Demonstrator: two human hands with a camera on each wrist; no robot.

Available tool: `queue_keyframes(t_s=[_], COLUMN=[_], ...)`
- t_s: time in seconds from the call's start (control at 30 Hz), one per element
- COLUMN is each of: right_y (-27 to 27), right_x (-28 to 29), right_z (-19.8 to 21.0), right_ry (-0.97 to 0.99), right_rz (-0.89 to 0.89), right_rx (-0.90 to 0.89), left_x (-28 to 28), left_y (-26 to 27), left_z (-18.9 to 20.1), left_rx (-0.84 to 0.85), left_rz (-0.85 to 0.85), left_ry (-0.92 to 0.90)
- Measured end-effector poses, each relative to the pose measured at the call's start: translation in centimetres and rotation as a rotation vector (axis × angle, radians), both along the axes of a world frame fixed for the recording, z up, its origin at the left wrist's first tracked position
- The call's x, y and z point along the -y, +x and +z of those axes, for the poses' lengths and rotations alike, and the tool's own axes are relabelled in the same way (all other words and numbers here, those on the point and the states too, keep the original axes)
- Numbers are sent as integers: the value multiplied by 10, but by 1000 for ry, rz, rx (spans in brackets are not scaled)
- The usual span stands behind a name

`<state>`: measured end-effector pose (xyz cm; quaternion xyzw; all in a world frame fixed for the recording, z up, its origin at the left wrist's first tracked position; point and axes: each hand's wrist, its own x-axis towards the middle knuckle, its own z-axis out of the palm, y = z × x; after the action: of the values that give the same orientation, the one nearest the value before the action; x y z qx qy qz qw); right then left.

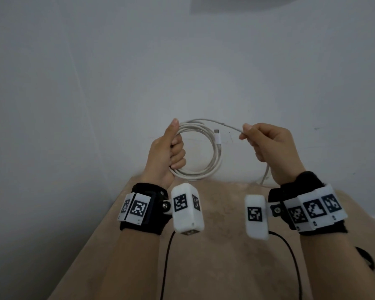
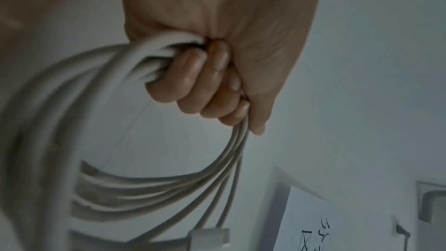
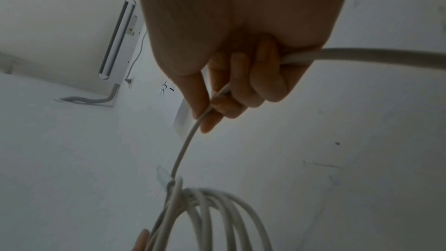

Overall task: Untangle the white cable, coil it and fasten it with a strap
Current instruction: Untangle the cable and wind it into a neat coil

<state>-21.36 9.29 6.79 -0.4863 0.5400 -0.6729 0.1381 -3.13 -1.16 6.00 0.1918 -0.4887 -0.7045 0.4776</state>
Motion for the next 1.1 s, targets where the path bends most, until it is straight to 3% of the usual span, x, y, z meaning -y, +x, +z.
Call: queue_keyframes(t_s=[0.2,0.4,0.57,0.87,1.0,1.1], right_y=[15,25,38,34,33,31], right_x=[8,8,7,16,18,18], right_z=[-4,-5,-7,-13,-15,-17], right_ry=[83,203,298,166,152,198], right_rz=[120,216,290,220,162,101], right_rx=[25,65,-30,-3,-132,-289], left_x=[0,-3,-7,-8,-3,4], left_y=[-3,-5,-8,-11,-9,0], left_z=[0,2,5,4,1,-3], left_rx=[-159,-197,-212,-248,-206,-22], left_rz=[4,-22,-63,-95,-159,-146], left_ry=[85,101,96,134,154,95])
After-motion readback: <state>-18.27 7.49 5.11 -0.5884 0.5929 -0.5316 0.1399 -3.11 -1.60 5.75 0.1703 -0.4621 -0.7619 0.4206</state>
